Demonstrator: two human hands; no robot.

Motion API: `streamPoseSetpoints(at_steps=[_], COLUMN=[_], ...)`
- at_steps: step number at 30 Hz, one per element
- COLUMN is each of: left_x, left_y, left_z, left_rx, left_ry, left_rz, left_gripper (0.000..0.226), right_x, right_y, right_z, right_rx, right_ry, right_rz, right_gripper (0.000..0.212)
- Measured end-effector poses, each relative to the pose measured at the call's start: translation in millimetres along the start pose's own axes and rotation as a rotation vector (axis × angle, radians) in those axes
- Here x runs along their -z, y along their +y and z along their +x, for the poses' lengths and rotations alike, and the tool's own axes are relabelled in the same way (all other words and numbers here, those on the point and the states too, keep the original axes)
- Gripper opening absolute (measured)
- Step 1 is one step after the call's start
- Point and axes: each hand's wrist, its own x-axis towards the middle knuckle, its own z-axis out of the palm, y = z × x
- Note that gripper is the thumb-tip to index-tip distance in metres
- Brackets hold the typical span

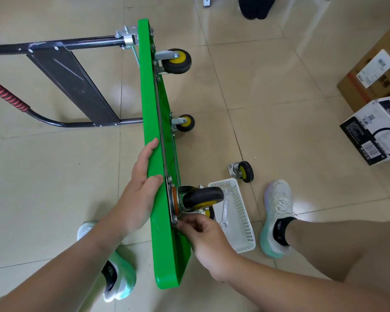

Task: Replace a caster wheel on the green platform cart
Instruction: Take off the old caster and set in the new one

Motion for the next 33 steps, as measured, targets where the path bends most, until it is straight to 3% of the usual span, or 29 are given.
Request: streamPoseSetpoints(at_steps=[21, 27, 33], left_x=[-0.7, -0.2, -0.8], left_y=[1.5, 2.0, 2.6], left_z=[-0.2, -1.1, -0.6], left_rx=[0.007, 0.008, 0.009], left_ry=[0.011, 0.005, 0.015], left_rz=[-0.012, 0.004, -0.004], left_gripper=[0.073, 0.073, 0.073], right_x=[-2.7, 2.4, 2.0], right_y=[-2.4, 0.1, -4.2], right_z=[2.6, 3.0, 4.6], right_rx=[0.007, 0.054, 0.062], right_ry=[-0.01, 0.003, -0.033], right_rz=[-0.07, -0.092, -0.174], right_gripper=[0.02, 0.008, 0.017])
